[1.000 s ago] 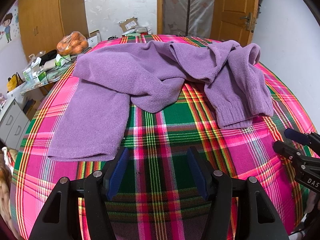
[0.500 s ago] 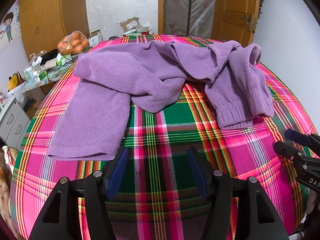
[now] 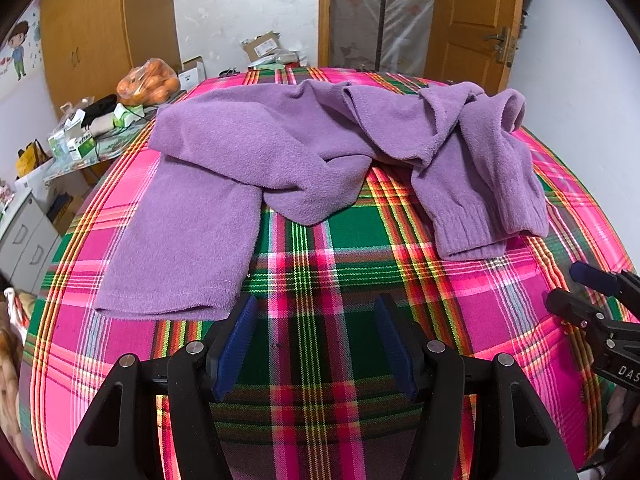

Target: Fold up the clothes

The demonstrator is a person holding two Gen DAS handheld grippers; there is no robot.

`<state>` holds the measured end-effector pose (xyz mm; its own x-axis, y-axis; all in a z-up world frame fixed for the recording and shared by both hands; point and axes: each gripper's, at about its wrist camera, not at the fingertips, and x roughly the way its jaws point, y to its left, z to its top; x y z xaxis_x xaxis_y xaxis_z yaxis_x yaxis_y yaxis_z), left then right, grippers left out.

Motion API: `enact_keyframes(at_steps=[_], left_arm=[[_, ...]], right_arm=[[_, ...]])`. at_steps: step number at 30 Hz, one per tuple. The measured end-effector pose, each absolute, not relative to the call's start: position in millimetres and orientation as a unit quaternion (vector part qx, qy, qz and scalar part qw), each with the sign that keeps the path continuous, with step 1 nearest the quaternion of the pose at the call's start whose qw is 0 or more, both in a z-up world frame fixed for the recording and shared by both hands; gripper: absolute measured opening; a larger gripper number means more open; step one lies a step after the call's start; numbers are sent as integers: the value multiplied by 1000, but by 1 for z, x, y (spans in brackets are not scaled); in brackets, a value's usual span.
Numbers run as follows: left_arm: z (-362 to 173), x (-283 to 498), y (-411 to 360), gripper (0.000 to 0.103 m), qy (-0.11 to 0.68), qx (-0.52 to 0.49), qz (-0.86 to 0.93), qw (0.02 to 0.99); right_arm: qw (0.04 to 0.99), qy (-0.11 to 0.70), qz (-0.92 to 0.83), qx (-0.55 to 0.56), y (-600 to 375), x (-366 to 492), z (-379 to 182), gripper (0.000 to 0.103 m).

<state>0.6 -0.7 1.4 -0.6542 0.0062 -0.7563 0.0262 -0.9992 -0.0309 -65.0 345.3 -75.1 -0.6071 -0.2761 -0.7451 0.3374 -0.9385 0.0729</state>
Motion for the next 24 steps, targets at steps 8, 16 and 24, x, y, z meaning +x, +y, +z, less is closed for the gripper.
enact_keyframes(at_steps=[8,16,24], left_arm=[[3,-2,-2,63,24,422,-906,5],[3,-2,-1,63,15,423,-906,9],[3,-1,4,64,11,422,-907,11]], right_arm=[[172,35,-896,407,346,-64,-75,62],[167,44,-897,408,343,-64,-74,62],[159,62,-896,409,340,-65,-75,62]])
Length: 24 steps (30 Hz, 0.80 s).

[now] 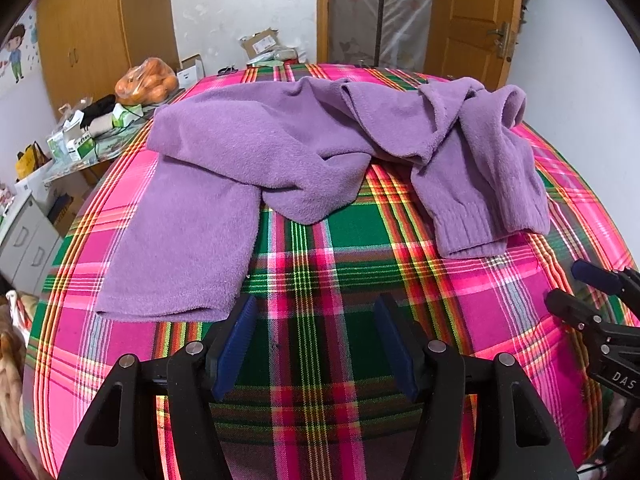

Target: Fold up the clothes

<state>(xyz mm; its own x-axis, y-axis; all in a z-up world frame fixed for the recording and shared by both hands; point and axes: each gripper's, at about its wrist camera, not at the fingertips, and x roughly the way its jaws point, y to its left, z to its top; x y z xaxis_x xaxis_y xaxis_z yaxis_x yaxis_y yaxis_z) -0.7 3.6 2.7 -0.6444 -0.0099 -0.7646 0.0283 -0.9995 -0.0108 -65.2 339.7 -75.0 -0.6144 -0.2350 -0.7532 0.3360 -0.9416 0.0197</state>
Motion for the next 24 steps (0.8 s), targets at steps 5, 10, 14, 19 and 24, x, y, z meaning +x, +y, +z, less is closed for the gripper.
enact_keyframes(at_steps=[5,10,14,19,24], left_arm=[[2,-2,3,64,10,421,-907,11],[2,-2,2,64,11,420,-907,9],[2,-2,1,64,12,420,-908,8],[3,-1,-2,63,23,416,-909,2],[4,-1,-8,63,44,410,-911,-3]], right_arm=[[156,64,-896,411,339,-66,-75,62],[149,61,-896,415,338,-68,-74,62],[147,59,-894,418,334,-71,-74,61],[166,52,-893,416,322,-80,-68,56],[176,54,-900,395,311,-84,-59,56]])
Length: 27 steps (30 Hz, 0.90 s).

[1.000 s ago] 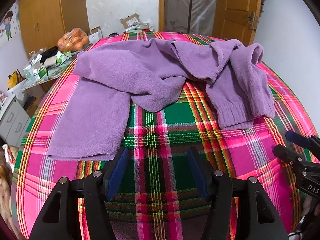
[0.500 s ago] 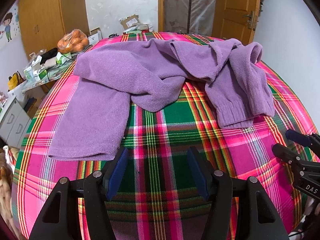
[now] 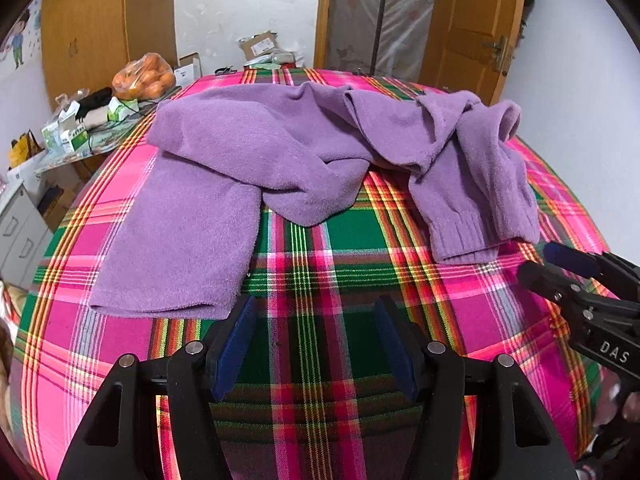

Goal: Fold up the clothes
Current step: 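Grasp the ribbed cuff of the lilac garment with the right gripper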

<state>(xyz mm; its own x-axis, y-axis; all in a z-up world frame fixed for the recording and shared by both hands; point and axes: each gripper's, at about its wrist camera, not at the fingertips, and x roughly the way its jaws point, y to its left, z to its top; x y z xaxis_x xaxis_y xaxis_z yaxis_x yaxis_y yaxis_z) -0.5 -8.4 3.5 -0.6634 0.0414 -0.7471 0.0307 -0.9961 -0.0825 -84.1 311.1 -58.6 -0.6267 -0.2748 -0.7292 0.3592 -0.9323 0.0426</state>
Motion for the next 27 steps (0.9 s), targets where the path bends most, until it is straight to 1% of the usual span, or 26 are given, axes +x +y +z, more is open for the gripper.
enact_keyframes(at_steps=[3,13,15,17,18,19,20,22,27], left_arm=[[3,0,-8,63,-41,-411,911,2],[3,-2,-4,63,-31,-413,910,-2],[3,-1,-5,63,-32,-412,910,-1],[3,-1,-5,63,-33,-412,911,-1],[3,-1,-5,63,-33,-412,911,0],[3,-1,-5,63,-34,-412,911,0],[3,0,-5,63,-34,-412,911,0],[3,0,-6,63,-37,-411,911,1],[3,1,-7,63,-40,-411,911,3]], right_arm=[[177,66,-904,382,303,-85,-54,55],[180,149,-921,312,265,-72,-35,55],[182,145,-923,306,263,-74,-30,48],[195,126,-923,305,269,-75,-24,22],[198,118,-925,301,273,-76,-20,17],[198,110,-928,296,277,-76,-17,8],[198,102,-930,291,281,-77,-13,6],[187,68,-939,279,301,-80,-6,6],[116,-27,-954,275,371,-92,0,6]])
